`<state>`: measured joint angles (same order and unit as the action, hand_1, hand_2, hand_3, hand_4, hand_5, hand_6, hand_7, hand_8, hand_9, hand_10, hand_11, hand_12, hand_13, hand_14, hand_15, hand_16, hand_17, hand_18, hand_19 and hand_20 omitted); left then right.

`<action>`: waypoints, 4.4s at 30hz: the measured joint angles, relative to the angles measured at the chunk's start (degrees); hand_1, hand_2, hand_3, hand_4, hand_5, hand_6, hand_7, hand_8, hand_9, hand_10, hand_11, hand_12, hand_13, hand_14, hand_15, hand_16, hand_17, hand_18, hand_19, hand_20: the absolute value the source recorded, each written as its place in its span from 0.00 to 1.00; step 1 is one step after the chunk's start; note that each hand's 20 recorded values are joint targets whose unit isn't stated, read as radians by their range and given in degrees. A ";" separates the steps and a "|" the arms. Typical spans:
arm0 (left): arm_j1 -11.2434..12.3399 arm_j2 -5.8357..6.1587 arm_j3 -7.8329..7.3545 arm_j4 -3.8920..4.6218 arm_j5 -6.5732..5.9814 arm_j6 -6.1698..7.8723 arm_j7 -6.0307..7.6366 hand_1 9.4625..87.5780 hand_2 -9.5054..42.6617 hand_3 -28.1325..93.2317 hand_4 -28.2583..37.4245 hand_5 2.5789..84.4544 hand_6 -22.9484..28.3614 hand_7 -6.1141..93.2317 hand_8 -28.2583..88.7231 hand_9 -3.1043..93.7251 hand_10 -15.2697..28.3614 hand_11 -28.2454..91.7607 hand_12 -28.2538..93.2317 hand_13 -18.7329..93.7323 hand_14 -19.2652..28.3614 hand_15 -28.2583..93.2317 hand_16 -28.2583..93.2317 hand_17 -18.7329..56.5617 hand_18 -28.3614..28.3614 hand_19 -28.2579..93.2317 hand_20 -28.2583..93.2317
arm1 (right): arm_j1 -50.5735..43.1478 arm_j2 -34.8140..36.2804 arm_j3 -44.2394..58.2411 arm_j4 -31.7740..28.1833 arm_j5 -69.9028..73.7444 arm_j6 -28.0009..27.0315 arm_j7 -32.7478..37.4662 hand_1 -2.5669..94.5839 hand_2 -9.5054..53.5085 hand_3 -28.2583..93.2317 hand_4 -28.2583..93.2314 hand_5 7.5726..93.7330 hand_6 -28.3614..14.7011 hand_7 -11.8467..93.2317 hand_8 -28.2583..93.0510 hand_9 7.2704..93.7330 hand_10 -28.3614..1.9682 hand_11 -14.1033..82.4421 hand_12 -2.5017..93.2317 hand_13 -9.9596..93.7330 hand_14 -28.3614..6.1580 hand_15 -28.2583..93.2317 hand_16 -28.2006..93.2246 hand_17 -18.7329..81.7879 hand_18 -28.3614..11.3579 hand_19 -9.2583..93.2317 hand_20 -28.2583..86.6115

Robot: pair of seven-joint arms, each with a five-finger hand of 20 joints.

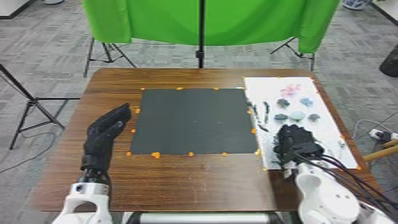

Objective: Arrange flowers

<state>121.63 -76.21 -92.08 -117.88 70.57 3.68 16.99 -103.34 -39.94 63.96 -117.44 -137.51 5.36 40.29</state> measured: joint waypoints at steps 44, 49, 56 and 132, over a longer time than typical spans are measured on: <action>0.54 6.98 -1.92 5.04 -6.94 7.53 1.97 0.27 0.01 0.77 0.11 0.56 0.51 0.16 0.19 0.47 0.62 0.32 0.33 0.44 0.68 0.30 0.26 0.29 0.68 0.24 0.37 | 44.69 -22.62 -36.09 17.02 34.15 9.84 -7.45 0.91 0.00 0.02 0.74 0.87 0.60 0.39 0.44 0.95 0.55 0.53 0.41 1.00 0.77 0.72 0.44 0.93 0.60 1.00 0.55; 0.53 7.00 -1.47 5.03 -6.87 7.42 1.92 0.28 0.02 0.77 0.11 0.56 0.52 0.16 0.19 0.47 0.63 0.32 0.33 0.44 0.68 0.31 0.26 0.29 0.69 0.24 0.37 | 47.67 -26.05 -38.29 19.55 37.76 9.82 -7.36 0.91 0.00 0.02 0.74 0.87 0.60 0.39 0.44 0.95 0.54 0.53 0.40 1.00 0.76 0.72 0.44 0.93 0.61 1.00 0.55; -0.24 7.02 -0.31 5.21 -6.66 6.60 1.79 0.28 0.03 0.76 0.12 0.56 0.53 0.16 0.20 0.48 0.64 0.32 0.34 0.44 0.69 0.31 0.26 0.29 0.69 0.24 0.37 | 48.57 -28.60 -41.07 23.32 39.02 10.67 -7.63 0.92 0.00 0.00 0.66 0.87 0.60 0.39 0.43 0.95 0.52 0.51 0.38 1.00 0.75 0.70 0.44 0.93 0.62 0.99 0.53; 1.13 5.84 -1.77 4.54 -4.84 3.22 -0.93 0.28 0.00 0.76 0.16 0.54 0.51 0.17 0.19 0.45 0.61 0.33 0.34 0.43 0.70 0.32 0.27 0.28 0.71 0.24 0.38 | -14.62 1.72 28.62 1.22 16.85 -7.91 -2.30 0.58 0.00 0.65 0.06 0.76 0.61 0.29 0.28 0.83 0.51 0.37 0.29 0.93 0.68 0.67 0.48 0.79 0.45 1.00 0.59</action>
<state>122.77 -70.37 -93.85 -113.34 65.72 6.90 16.06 -117.96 -38.22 92.59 -116.22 -120.66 -2.54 37.99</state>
